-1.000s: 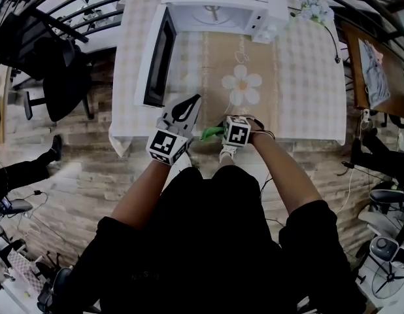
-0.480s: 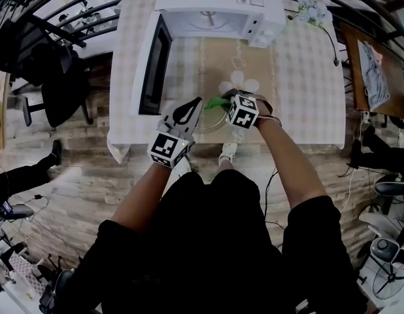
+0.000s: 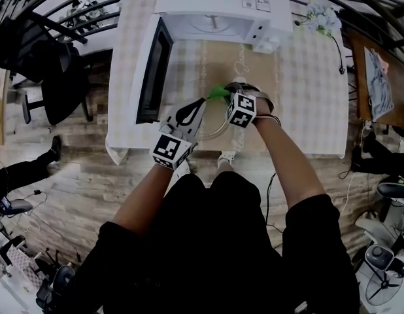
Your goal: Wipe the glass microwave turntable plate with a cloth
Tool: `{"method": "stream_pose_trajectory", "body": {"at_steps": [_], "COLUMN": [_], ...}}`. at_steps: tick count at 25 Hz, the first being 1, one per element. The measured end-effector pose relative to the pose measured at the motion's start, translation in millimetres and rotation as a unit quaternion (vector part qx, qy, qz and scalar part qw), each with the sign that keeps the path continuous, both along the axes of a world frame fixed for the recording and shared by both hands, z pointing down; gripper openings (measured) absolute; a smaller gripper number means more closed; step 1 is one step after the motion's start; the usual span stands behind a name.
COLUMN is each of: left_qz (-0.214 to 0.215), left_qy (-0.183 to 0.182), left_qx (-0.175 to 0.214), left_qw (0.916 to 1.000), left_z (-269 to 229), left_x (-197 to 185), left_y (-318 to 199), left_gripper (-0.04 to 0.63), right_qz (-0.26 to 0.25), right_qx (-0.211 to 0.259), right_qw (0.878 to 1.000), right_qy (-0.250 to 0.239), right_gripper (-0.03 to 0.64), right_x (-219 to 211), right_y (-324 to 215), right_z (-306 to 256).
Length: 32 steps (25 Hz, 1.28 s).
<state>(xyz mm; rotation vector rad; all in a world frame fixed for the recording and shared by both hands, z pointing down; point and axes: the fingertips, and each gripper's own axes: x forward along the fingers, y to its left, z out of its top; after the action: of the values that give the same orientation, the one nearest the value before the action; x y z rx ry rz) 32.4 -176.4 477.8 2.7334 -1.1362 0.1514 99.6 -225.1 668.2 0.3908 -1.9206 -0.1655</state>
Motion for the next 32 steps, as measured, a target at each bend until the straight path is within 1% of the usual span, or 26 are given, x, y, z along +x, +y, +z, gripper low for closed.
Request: {"method": "stream_pose_trajectory", "body": {"at_steps": [4, 9, 12, 15, 20, 25, 32], "left_qz": [-0.001, -0.008, -0.009, -0.009, -0.003, 0.009, 0.022], "left_qy": [-0.004, -0.002, -0.001, -0.001, -0.002, -0.004, -0.003], "left_qx": [-0.01, -0.01, -0.011, -0.013, -0.014, -0.009, -0.007], "left_qw": [0.9999, 0.9999, 0.9999, 0.9999, 0.9999, 0.9999, 0.9997], "left_z": [8.0, 11.2, 12.2, 13.4, 14.5, 10.9, 8.3], "left_x": [0.6, -1.4, -2.1, -3.7, -3.4, -0.8, 3.5], "left_y": [-4.6, -12.6, -15.7, -17.2, -15.2, -13.7, -2.8], "left_gripper": [0.02, 0.02, 0.02, 0.02, 0.02, 0.02, 0.02], "right_qz": [0.001, -0.004, -0.004, 0.013, -0.005, -0.004, -0.009], "right_qx": [0.004, -0.012, -0.023, -0.047, -0.083, -0.108, -0.144], "right_qw": [1.0, 1.0, 0.999, 0.999, 0.997, 0.994, 0.989], "right_qy": [0.009, 0.028, 0.026, 0.013, 0.009, 0.003, -0.004], "right_gripper": [0.06, 0.058, 0.055, 0.054, 0.054, 0.054, 0.054], "right_x": [3.1, 3.9, 1.0, -1.0, -5.2, -4.3, -6.2], "right_y": [-10.5, -11.2, -8.0, -5.7, 15.3, 35.0, 76.4], "right_z": [12.5, 33.9, 39.7, 40.4, 40.7, 41.8, 42.7]}}
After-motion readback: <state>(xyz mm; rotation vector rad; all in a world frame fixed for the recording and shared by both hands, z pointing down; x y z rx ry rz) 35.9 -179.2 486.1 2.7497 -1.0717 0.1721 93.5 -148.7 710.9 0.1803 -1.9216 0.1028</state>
